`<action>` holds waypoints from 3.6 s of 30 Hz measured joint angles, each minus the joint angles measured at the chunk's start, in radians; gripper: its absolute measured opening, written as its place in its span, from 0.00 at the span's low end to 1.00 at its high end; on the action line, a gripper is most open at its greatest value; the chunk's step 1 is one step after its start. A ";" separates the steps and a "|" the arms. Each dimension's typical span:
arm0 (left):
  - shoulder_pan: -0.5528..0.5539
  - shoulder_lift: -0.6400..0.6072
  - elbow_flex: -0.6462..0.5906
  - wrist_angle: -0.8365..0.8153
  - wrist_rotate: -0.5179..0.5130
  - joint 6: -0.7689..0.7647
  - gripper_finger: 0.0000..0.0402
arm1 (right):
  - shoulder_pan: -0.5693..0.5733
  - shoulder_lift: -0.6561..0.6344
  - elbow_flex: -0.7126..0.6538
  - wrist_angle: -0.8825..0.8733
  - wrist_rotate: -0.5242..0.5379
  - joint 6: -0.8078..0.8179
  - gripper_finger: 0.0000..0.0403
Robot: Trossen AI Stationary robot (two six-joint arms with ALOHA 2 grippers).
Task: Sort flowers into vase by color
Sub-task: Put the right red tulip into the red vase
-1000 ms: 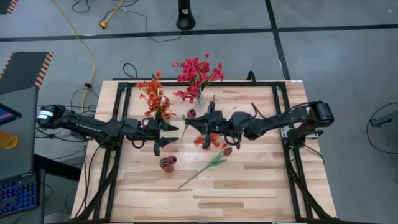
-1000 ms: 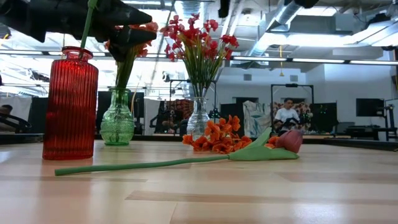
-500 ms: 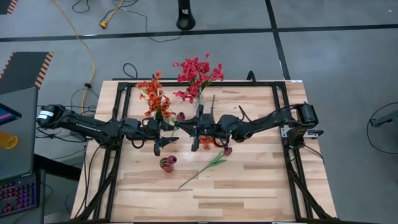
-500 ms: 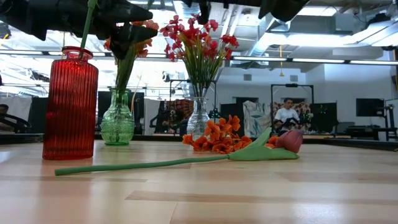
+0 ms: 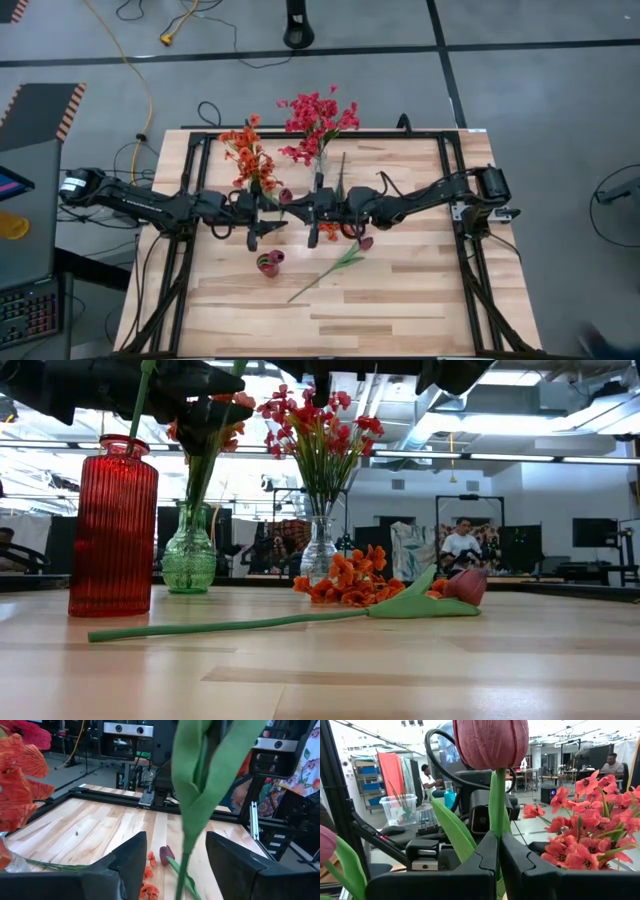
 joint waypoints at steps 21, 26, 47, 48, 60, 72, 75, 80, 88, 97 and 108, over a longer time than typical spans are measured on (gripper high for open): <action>-0.008 0.000 0.000 0.000 0.003 -0.002 0.02 | -0.002 -0.001 0.000 -0.050 0.000 0.000 0.09; -0.008 0.000 0.000 0.000 0.002 -0.003 0.03 | -0.002 -0.001 0.000 -0.049 0.000 0.001 0.11; -0.085 -0.154 0.000 -0.029 0.003 0.014 0.02 | -0.002 -0.020 0.036 -0.094 0.001 0.076 0.57; -0.089 -0.174 0.000 -0.044 0.003 0.014 0.02 | -0.004 -0.030 0.036 -0.116 0.001 0.068 0.57; -0.143 -0.415 0.000 -0.118 0.015 0.015 0.02 | -0.006 -0.160 0.036 -0.416 0.002 0.027 0.57; -0.210 -0.529 0.000 -0.143 0.075 -0.029 0.02 | -0.006 -0.174 0.036 -0.469 0.002 0.042 0.56; -0.238 -0.502 0.000 -0.140 0.064 -0.022 0.02 | -0.006 -0.174 0.036 -0.472 0.002 0.042 0.56; -0.270 -0.439 0.000 -0.121 0.021 0.011 0.02 | -0.006 -0.174 0.036 -0.474 0.003 0.045 0.56; -0.284 -0.348 0.000 -0.101 -0.014 0.034 0.02 | -0.006 -0.174 0.036 -0.472 0.003 0.044 0.56; -0.284 -0.280 0.000 -0.102 -0.014 0.059 0.02 | -0.006 -0.174 0.036 -0.473 0.003 0.044 0.56; -0.284 -0.311 0.000 0.013 0.046 0.058 0.02 | -0.006 -0.173 0.036 -0.473 0.003 0.044 0.56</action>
